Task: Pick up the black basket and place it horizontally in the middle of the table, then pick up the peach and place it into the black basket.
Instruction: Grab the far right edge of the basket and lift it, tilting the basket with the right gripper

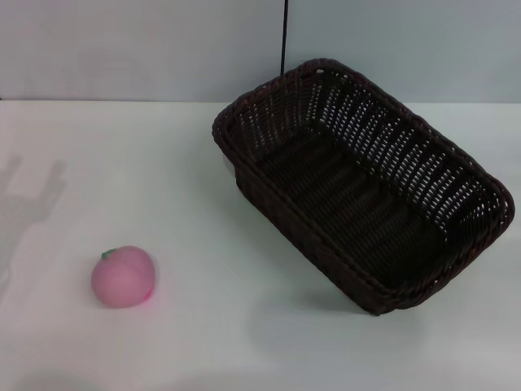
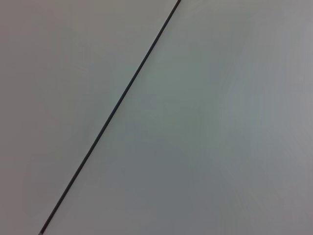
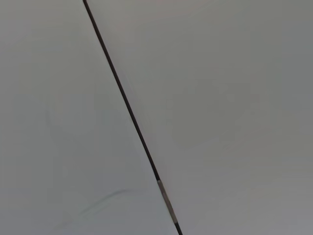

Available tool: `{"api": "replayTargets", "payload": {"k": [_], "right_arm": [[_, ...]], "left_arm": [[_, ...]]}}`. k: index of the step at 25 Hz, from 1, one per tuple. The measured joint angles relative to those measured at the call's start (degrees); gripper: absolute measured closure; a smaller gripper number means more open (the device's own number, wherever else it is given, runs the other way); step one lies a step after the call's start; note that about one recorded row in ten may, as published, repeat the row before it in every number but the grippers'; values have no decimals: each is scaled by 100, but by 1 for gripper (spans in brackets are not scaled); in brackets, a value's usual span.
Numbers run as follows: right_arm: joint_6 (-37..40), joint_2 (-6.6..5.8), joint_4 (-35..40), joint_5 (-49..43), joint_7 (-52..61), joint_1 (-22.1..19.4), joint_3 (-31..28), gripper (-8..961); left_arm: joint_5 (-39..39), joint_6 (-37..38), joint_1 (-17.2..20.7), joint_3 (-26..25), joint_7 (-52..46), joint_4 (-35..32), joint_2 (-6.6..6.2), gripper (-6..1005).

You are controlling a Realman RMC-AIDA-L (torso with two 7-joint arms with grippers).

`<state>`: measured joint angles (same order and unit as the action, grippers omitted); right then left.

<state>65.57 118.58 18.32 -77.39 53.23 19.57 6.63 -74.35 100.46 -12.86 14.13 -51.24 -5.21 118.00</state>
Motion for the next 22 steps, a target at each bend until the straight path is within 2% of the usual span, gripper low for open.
{"api": "replayTargets", "payload": {"k": [3,7,8,9,10,13,14,16,18,19,20,22], "right_arm": [[79,9,73,-13,206,-35,5,514],[300,-13,567,-469,1183,-131,415,495],[385,-17,767,-613,1483,-167,561,490],[663,-31,1295,-965,2196,-247,864,485],[663,-31,1295,-965,2196,-247,864,481],[1233,-67,2199,-1569,3287,-335,1146,466],[1672,-100,2881,-2045,4005,-346,1192,461],[1865,-121,3160,-2254,4314,-332,1195,452],[2319,-189,3755,-2739,4986,-240,1181,442],[2825,-312,4204,-3194,5522,-76,1150,438],[2825,-312,4204,-3194,5522,-76,1150,433],[3371,-453,4486,-3604,5949,147,1129,424]], "left_arm": [[-1,-29,-8,1,0,6,0,173],[-1,-75,-17,-11,-18,21,3,173],[-1,-155,-50,-27,-55,29,4,173],[-1,-165,-54,-27,-56,30,4,173],[-1,-187,-60,-27,-56,32,3,173],[-1,-242,-72,-15,-55,37,3,173],[-1,-252,-75,-8,-52,37,4,173],[-1,-271,-77,0,-48,37,3,173],[-1,-285,-76,1,-44,33,4,173],[-1,-291,-76,-5,-43,22,4,173],[-1,-292,-76,-6,-43,21,4,173],[-1,-295,-76,-15,-50,8,4,173]]}}
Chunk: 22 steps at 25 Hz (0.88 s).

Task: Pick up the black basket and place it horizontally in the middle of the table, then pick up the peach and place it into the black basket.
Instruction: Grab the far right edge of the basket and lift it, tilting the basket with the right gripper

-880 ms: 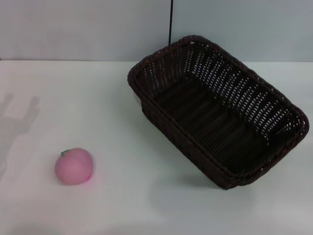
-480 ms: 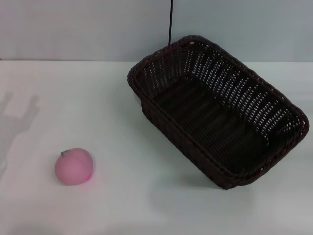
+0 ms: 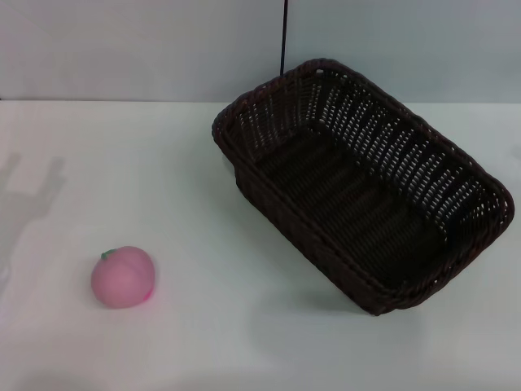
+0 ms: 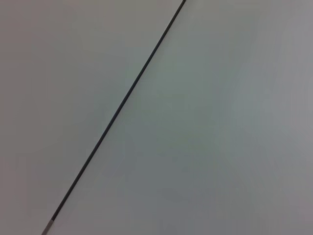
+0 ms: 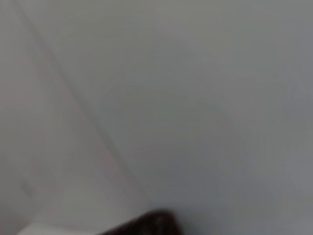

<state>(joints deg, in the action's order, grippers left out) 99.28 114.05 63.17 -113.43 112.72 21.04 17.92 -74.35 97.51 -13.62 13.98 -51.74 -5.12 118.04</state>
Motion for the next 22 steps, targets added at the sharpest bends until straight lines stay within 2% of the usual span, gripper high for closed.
{"api": "replayTargets", "payload": {"k": [1,2,3,14,17,20,22], "right_arm": [[227,-68,96,-212,145,123,-14,419],[661,-187,290,-654,402,407,-42,414],[661,-187,290,-654,402,407,-42,409],[1500,-483,540,-1948,1721,1411,429,357],[1646,-578,586,-2740,2086,1870,730,286],[1650,-594,578,-3117,2195,2050,993,215],[1606,-586,566,-3496,2316,2214,1400,167]], "left_arm": [[0,0,0,-6,-4,-3,0,173],[0,-1,0,-12,-7,-5,-1,173],[0,-4,0,-18,-6,-5,-3,173],[0,-183,15,14,46,6,8,173],[0,-201,20,15,47,2,9,173],[0,-304,23,28,49,-6,8,174],[-1,-319,21,38,50,-3,7,174]]}}
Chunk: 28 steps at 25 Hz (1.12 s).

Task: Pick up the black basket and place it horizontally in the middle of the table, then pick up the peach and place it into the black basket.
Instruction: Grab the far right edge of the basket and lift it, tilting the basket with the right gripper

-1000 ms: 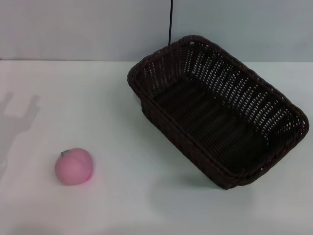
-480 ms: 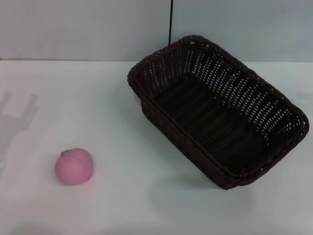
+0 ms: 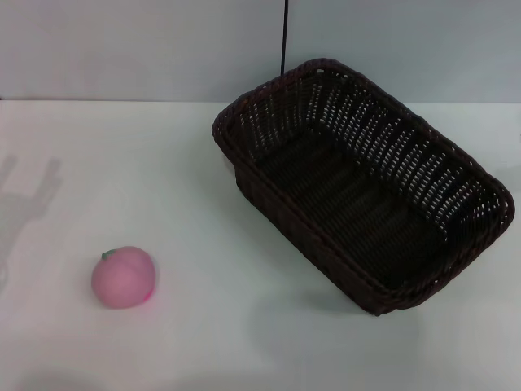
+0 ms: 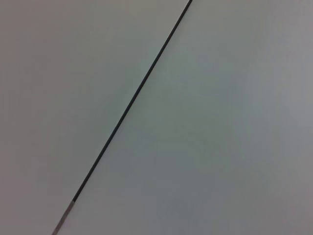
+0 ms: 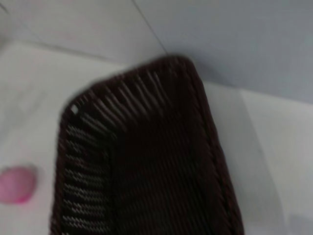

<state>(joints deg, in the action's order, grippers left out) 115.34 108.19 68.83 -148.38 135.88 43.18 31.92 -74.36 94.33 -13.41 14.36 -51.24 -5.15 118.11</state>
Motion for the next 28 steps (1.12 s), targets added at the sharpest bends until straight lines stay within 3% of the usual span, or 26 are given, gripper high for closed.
{"api": "replayTargets", "payload": {"k": [7,9,23,28], "right_arm": [[-159,77,-10,-169,177,31,744,162],[-286,170,-11,-289,185,1,1029,164],[-657,519,-59,-525,493,-164,1065,205],[-846,561,-416,-511,694,-174,1064,222]], "left_arm": [[-9,-20,41,6,0,18,-8,174],[-10,-32,41,6,1,25,-8,174],[-8,-64,-8,6,1,48,0,174],[-8,-65,-28,6,0,49,1,174]]}}
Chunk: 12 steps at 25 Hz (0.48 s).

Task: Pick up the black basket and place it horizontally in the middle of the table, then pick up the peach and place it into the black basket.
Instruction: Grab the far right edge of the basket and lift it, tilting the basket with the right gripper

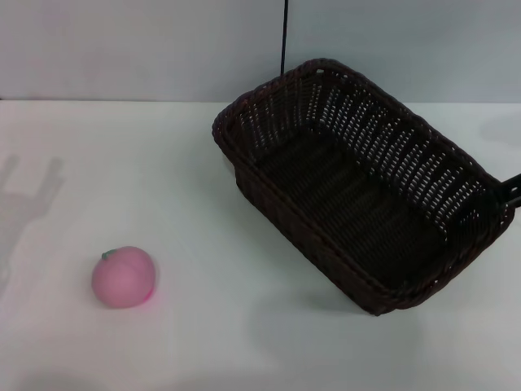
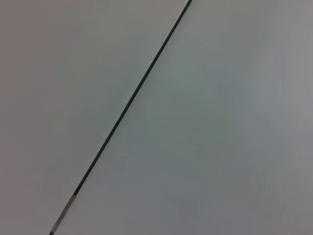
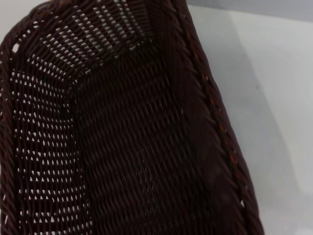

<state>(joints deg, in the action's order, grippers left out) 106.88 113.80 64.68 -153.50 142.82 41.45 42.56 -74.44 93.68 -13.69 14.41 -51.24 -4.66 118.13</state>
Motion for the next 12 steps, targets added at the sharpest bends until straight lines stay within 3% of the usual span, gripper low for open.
{"api": "replayTargets", "payload": {"k": [12], "right_arm": [[-230,2,-695,14,99,12,-268,262]], "left_arm": [[-1,-109,-20,0,0,0,4,174]]}}
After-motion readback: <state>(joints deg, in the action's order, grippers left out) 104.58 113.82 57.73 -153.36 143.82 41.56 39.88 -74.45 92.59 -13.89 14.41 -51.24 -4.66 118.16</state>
